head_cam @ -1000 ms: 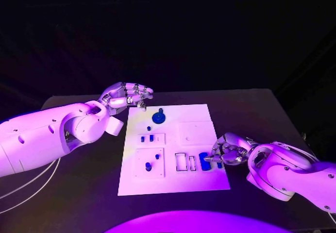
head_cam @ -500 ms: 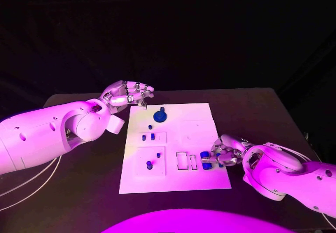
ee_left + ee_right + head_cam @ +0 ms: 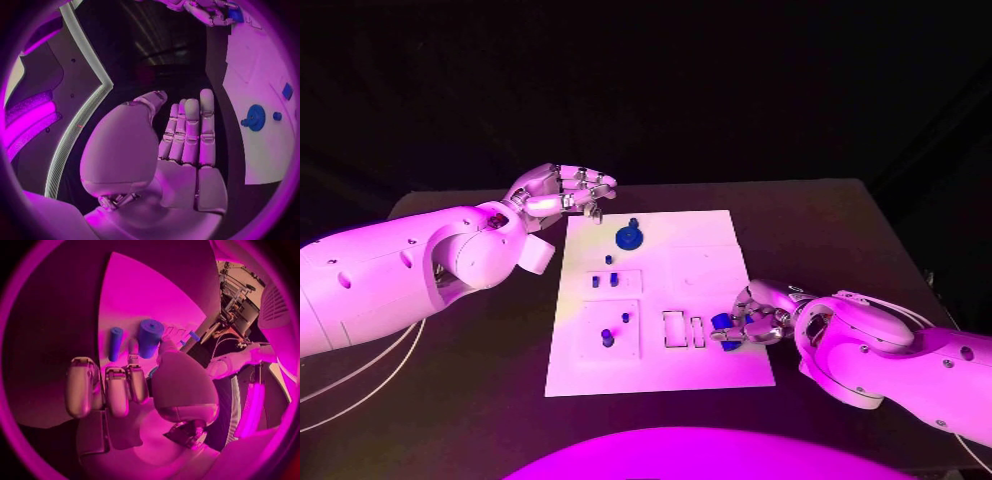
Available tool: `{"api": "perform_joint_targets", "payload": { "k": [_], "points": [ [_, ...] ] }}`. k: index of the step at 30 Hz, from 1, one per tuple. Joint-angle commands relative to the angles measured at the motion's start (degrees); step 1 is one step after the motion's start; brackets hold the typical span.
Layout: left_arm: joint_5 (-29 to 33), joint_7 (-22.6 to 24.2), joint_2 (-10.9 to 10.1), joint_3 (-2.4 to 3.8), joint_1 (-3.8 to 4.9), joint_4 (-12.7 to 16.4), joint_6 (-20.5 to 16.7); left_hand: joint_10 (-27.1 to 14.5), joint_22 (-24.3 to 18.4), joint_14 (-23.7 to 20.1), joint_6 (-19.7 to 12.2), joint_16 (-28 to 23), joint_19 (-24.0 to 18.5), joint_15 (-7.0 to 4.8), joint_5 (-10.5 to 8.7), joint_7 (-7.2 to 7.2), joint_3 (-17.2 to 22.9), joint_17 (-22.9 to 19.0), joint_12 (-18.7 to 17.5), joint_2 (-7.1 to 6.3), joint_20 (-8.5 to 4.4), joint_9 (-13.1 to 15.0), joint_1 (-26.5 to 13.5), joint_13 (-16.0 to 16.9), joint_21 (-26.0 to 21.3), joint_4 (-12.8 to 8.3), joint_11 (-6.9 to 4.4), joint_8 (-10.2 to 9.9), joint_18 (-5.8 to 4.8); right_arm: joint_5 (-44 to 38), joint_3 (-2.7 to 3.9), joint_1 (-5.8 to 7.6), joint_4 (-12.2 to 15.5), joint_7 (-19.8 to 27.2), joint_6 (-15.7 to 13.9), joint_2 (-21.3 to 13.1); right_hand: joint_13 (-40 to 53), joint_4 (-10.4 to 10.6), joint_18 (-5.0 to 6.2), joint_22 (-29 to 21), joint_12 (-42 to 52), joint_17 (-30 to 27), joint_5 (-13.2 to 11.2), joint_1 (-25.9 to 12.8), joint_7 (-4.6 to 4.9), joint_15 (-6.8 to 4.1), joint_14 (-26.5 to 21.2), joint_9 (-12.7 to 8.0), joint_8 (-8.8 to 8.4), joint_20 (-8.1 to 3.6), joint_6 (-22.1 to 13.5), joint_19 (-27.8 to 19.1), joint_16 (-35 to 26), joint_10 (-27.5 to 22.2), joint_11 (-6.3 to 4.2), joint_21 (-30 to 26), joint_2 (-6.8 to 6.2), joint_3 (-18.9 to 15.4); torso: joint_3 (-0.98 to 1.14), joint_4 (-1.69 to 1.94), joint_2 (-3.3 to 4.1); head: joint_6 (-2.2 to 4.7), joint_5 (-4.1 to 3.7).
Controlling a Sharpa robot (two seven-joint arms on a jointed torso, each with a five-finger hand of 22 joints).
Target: Assemble the parts on the task board
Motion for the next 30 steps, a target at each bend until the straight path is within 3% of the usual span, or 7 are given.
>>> {"api": "perform_joint_targets", "payload": {
  "k": [1,5,10,18,25,30],
  "points": [
    [0.3,0.2,0.0,0.02,0.00,0.2,1.2,-0.4,-0.1,-0.1,-0.3,0.0,0.1,0.12,0.07,-0.07,0.0,0.1,0.3,0.48,0.41,-0.1,-0.2,0.1,-0.3,0.2,0.06,0.2,0.34,0.2,-0.36,-0.40,-0.2,-1.0,4.4,0.1,5.8,-0.2,-1.17,11.9,-0.1,10.3,1.6,1.3,-0.29,-0.49,4.9,0.2,0.57,-0.60,-0.5,3.2,0.2,0.0,-0.35,0.2,0.14,0.0,-0.07,0.02,-0.03,-0.04,-0.09],
    [0.3,0.2,0.0,0.02,0.00,0.2,1.2,-0.4,-0.1,-0.1,-0.3,0.0,0.1,0.12,0.09,-0.07,0.0,0.1,0.3,0.56,0.41,-0.1,-0.1,0.1,-0.3,0.3,0.06,0.2,0.34,0.5,-0.39,-0.42,-0.2,-1.0,2.7,0.2,5.9,-0.3,-1.18,12.0,-0.3,10.3,5.9,4.5,-0.33,-0.56,4.9,0.2,1.15,-0.69,-1.1,3.2,0.2,0.0,-0.40,0.2,0.07,0.7,-0.06,0.03,-0.01,0.00,-0.14],
    [0.3,0.2,-0.1,0.02,0.00,0.2,1.1,-0.4,-0.1,-0.1,-0.3,0.0,0.1,0.12,0.09,-0.07,0.0,0.1,0.3,0.56,0.41,-0.1,-0.1,0.1,-0.3,0.3,0.06,0.2,0.34,2.2,-0.39,-0.43,0.0,-0.9,-1.3,0.2,6.3,-0.4,-1.27,12.1,-0.3,10.7,7.1,8.6,-0.70,-0.82,5.0,0.0,1.56,-0.89,-1.0,3.4,0.4,0.2,-0.73,0.7,1.04,3.5,0.00,-0.01,0.02,0.04,-0.06],
    [0.3,0.1,-0.1,0.02,0.00,0.2,1.2,-0.4,-0.1,-0.1,-0.3,0.0,0.1,0.12,0.11,-0.08,0.0,0.1,0.3,0.63,0.41,-0.1,0.0,0.1,-0.3,0.3,0.05,0.2,0.35,9.1,-0.27,0.17,1.5,0.0,-5.9,-0.5,6.6,-0.2,-1.35,12.2,-0.2,10.9,9.0,8.6,-0.96,-0.98,5.0,-0.2,1.92,-1.04,-0.4,3.5,0.4,0.5,-0.95,1.2,1.38,5.0,0.00,-0.04,-0.06,0.06,0.02],
    [0.4,-0.1,0.0,0.02,0.00,0.1,1.4,-0.4,-0.1,-0.1,-0.3,0.0,0.2,0.11,0.11,-0.08,0.1,0.1,0.3,0.65,0.41,-0.1,0.0,0.1,-0.3,0.3,0.04,0.2,0.35,15.1,-0.12,2.46,3.7,2.0,-5.8,-0.9,7.1,-0.1,-1.48,12.4,0.2,10.9,9.9,7.7,-1.23,-1.18,5.0,-0.2,2.25,-1.20,0.2,3.6,0.4,0.9,-1.20,2.0,1.78,5.8,-0.05,-0.12,-0.14,0.21,-0.12],
    [0.4,-0.1,0.1,0.02,0.00,0.1,1.4,-0.4,-0.1,-0.1,-0.3,0.0,0.2,0.11,0.11,-0.08,0.1,0.1,0.3,0.68,0.41,-0.1,0.1,0.1,-0.4,0.3,0.04,0.2,0.35,17.2,-0.10,3.05,4.6,2.7,-4.6,0.1,7.4,-0.2,-1.47,12.4,0.4,10.9,9.7,7.4,-1.32,-1.24,5.0,-0.2,2.38,-1.25,0.4,3.6,0.4,1.1,-1.27,1.9,1.72,5.9,0.03,-0.08,-0.01,0.30,-0.08]
  ]
}}
